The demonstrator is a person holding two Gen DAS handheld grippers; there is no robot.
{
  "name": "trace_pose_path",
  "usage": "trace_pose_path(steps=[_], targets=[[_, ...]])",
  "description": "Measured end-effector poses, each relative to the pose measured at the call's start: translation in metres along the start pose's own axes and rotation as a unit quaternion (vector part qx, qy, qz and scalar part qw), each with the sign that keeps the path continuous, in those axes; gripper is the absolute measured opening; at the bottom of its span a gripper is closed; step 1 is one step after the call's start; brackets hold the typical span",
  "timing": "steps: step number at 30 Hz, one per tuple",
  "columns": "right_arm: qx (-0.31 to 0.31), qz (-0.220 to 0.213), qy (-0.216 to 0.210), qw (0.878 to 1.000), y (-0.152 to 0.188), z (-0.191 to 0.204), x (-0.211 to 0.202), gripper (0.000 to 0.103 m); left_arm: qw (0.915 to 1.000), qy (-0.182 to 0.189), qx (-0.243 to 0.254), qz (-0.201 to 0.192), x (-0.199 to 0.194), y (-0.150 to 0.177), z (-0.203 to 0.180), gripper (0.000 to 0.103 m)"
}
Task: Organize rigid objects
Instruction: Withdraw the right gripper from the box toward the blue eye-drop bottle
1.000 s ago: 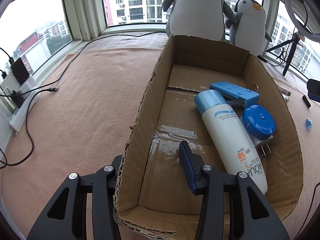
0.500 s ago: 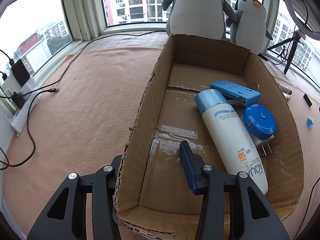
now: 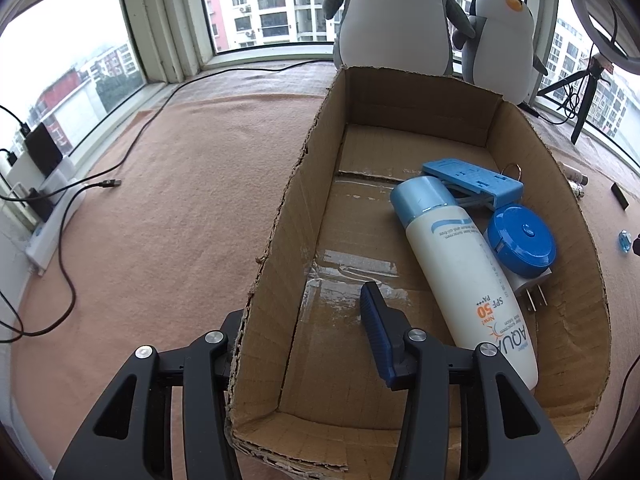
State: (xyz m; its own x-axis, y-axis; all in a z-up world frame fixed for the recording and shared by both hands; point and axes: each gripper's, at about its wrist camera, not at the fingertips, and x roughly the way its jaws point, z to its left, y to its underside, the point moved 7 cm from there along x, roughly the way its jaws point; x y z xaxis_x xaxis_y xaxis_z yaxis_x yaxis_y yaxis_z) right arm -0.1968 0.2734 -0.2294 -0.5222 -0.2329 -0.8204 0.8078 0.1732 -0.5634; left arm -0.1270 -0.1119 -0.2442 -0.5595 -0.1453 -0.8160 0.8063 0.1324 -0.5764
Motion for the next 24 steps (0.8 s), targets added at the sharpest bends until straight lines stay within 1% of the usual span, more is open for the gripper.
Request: trace_pose_path(steps=[6,12,24], targets=[[0.010,0.009,0.001,1.000,-0.001,-0.014,0.011,0.072,1.0000,-0.001,-0.002,0.001,0.000,0.000,0.000,0.047],[-0.002,0.015,0.001,1.000,-0.003,-0.011,0.017,0.072,1.0000,-0.001,-0.001,0.001,0.000,0.000,0.000,0.047],[-0.003,0.024,0.011,1.000,-0.004,-0.014,0.025,0.072,1.0000,-0.001,-0.001,0.001,0.000,0.000,0.000,0.047]])
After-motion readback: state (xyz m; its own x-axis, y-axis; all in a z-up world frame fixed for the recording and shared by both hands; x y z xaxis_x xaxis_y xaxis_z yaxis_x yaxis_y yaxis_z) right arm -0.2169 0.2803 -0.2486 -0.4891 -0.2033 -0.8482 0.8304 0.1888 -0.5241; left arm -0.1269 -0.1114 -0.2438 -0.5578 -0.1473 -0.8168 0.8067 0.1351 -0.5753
